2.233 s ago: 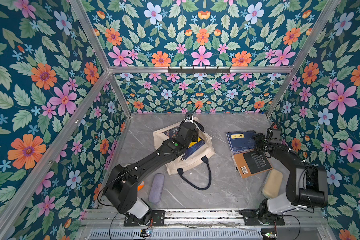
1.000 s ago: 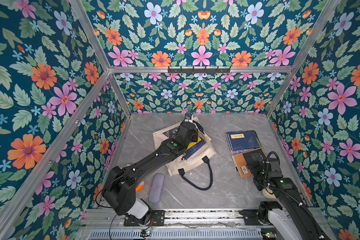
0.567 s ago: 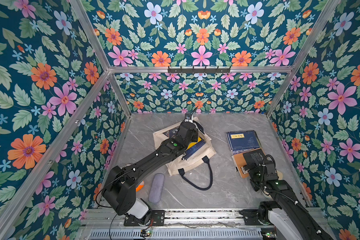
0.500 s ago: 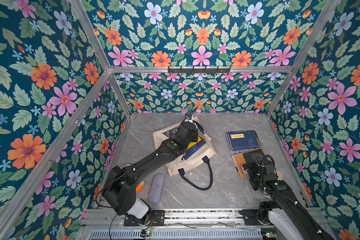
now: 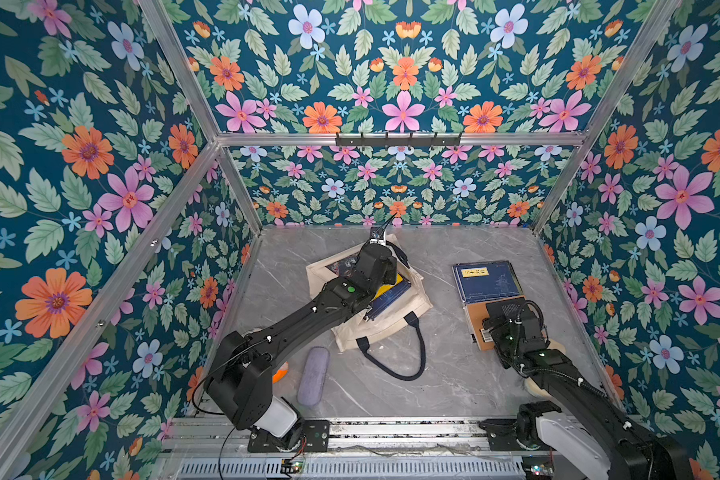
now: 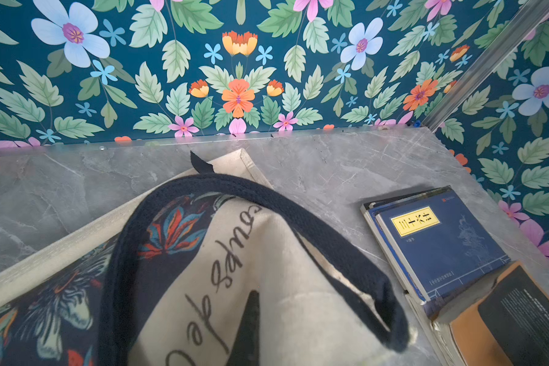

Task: Take out the books from the canvas bag
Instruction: Place the book on the book.

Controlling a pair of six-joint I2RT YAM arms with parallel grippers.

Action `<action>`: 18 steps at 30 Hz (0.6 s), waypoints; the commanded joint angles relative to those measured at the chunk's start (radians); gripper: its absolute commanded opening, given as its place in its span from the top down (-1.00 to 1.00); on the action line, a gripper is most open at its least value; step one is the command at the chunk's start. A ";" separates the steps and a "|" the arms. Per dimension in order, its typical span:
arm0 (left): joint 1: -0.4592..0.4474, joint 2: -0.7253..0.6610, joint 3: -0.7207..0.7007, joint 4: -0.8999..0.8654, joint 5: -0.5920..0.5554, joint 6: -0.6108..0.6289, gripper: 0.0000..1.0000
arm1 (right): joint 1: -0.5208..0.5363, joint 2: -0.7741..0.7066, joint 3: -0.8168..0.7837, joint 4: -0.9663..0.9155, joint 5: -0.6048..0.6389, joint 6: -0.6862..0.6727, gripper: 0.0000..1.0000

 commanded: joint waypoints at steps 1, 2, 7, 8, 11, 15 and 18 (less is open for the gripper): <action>0.001 -0.009 0.009 0.042 0.014 -0.003 1.00 | 0.002 -0.016 -0.016 0.081 0.055 0.021 -0.98; 0.000 -0.009 0.011 0.042 0.013 -0.003 1.00 | 0.002 -0.015 -0.019 0.092 0.061 0.017 -0.98; 0.000 -0.012 0.008 0.042 0.016 -0.004 1.00 | 0.002 0.052 0.009 0.126 0.069 -0.011 -0.98; 0.001 -0.012 0.008 0.042 0.017 -0.007 1.00 | 0.002 0.066 0.012 0.136 0.065 -0.012 -0.98; 0.001 -0.013 0.006 0.042 0.020 -0.008 1.00 | 0.002 0.103 0.029 0.149 0.070 -0.031 -0.98; 0.001 -0.018 0.005 0.045 0.039 -0.003 1.00 | 0.014 0.054 0.062 0.068 0.075 -0.065 -0.98; 0.000 -0.023 0.002 0.052 0.059 0.005 1.00 | 0.104 -0.048 0.099 -0.054 0.192 -0.101 -0.98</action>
